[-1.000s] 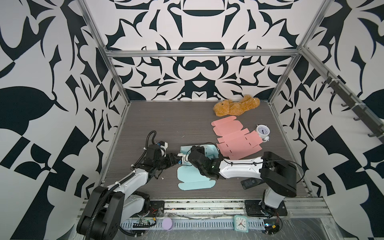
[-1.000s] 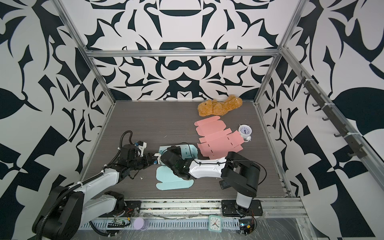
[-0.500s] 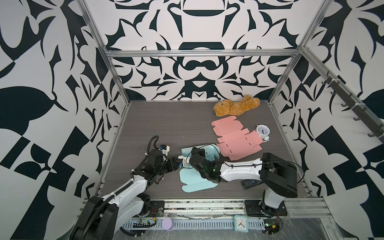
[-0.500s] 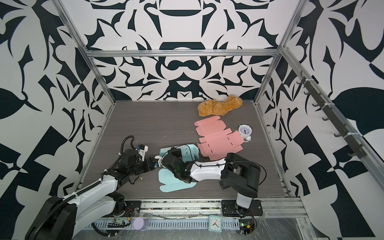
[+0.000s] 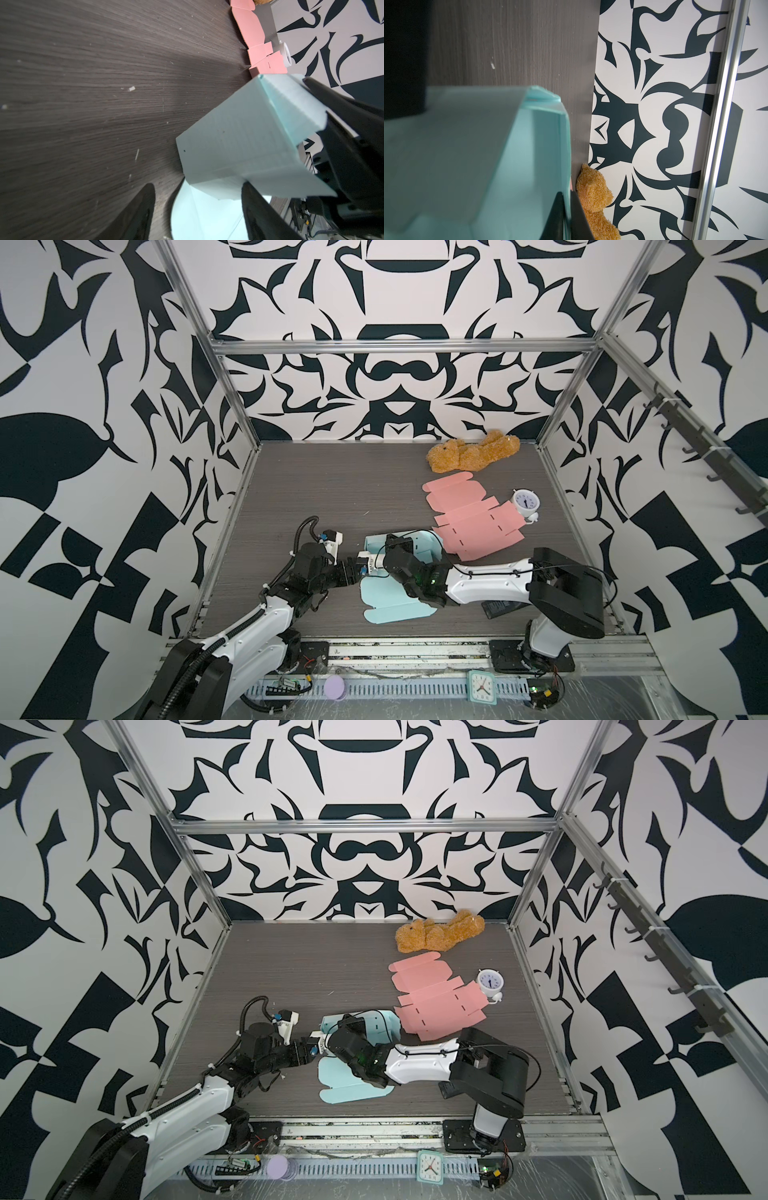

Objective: Fold the paper box

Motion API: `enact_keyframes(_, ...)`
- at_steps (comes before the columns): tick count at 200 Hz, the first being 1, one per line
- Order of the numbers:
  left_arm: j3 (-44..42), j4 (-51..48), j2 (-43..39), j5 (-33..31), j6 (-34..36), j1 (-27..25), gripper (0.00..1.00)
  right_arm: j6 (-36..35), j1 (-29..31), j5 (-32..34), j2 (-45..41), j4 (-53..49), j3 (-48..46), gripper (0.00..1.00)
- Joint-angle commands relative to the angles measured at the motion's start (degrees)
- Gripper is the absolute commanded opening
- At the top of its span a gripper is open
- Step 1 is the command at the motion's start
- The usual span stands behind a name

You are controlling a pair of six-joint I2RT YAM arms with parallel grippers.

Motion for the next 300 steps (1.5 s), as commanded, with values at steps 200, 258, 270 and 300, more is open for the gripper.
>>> enact_keyframes(200, 0.1, 40.5, 28.1, 0.4, 6.6, -1.1, 0.57, 13.2, -2.3, -6.1, -6.5, -5.4, 0.4, 0.23)
enact_keyframes(258, -0.5, 39.5, 25.8, 1.1, 5.5, -1.1, 0.57, 36.7, -19.0, -33.8, -10.1, -31.7, 13.3, 0.79)
enact_keyframes(270, -0.2, 38.5, 25.0, 1.5, 5.3, -1.1, 0.57, 38.3, -22.0, -37.0, -7.4, -35.8, 16.8, 0.80)
enact_keyframes(300, 0.0, 38.2, 24.1, 2.5, 4.5, -1.1, 0.57, 40.3, -28.6, -47.6, -0.6, -45.3, 25.1, 0.84)
